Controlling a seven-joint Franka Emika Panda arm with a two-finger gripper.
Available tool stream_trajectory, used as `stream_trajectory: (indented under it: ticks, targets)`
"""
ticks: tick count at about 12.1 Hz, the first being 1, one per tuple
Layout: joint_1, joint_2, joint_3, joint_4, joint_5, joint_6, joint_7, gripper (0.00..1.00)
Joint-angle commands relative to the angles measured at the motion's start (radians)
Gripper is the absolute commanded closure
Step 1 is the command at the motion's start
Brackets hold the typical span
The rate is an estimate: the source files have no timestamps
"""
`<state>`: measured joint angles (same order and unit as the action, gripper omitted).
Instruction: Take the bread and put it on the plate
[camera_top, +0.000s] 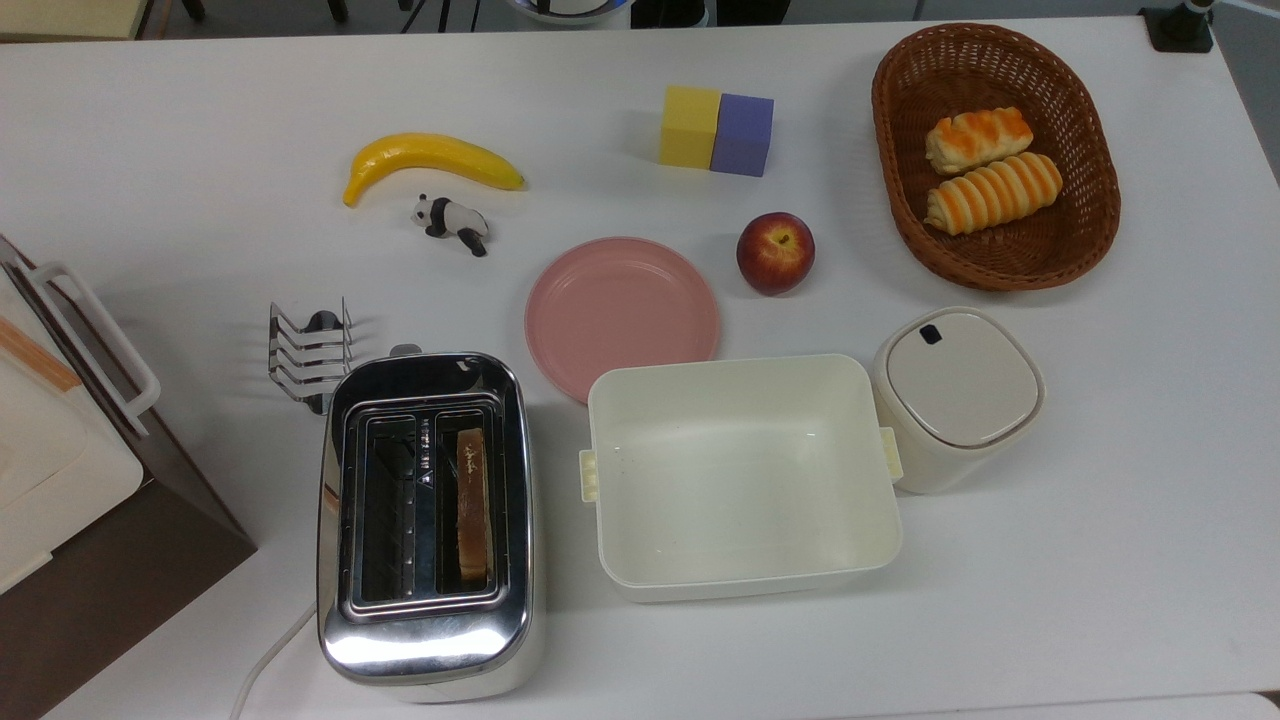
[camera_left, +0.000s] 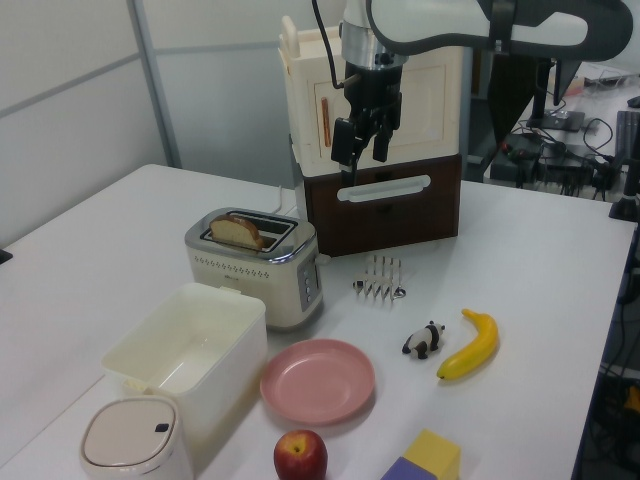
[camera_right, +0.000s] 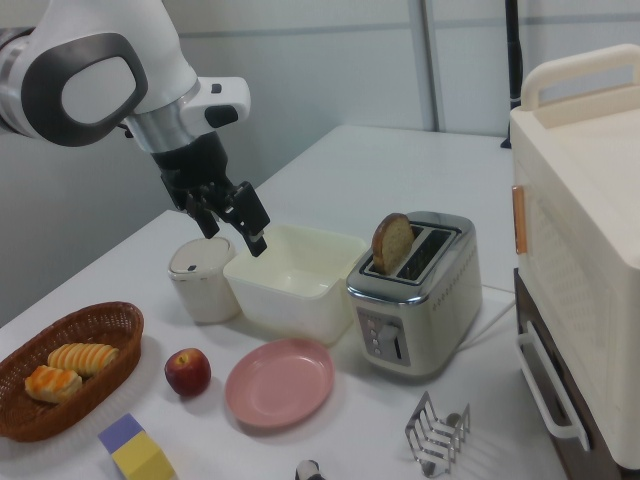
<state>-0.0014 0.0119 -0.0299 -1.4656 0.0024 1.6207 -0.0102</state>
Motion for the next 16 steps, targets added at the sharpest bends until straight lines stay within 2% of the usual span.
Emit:
stream_trajectory:
  ticks: [1, 11, 16]
  targets:
    - [0.014, -0.024, -0.019, -0.015, -0.012, -0.048, -0.022, 0.0]
    - [0.02, -0.015, -0.009, -0.041, -0.013, -0.044, -0.03, 0.0]
    - [0.02, 0.109, -0.004, -0.032, -0.007, 0.29, -0.036, 0.0]
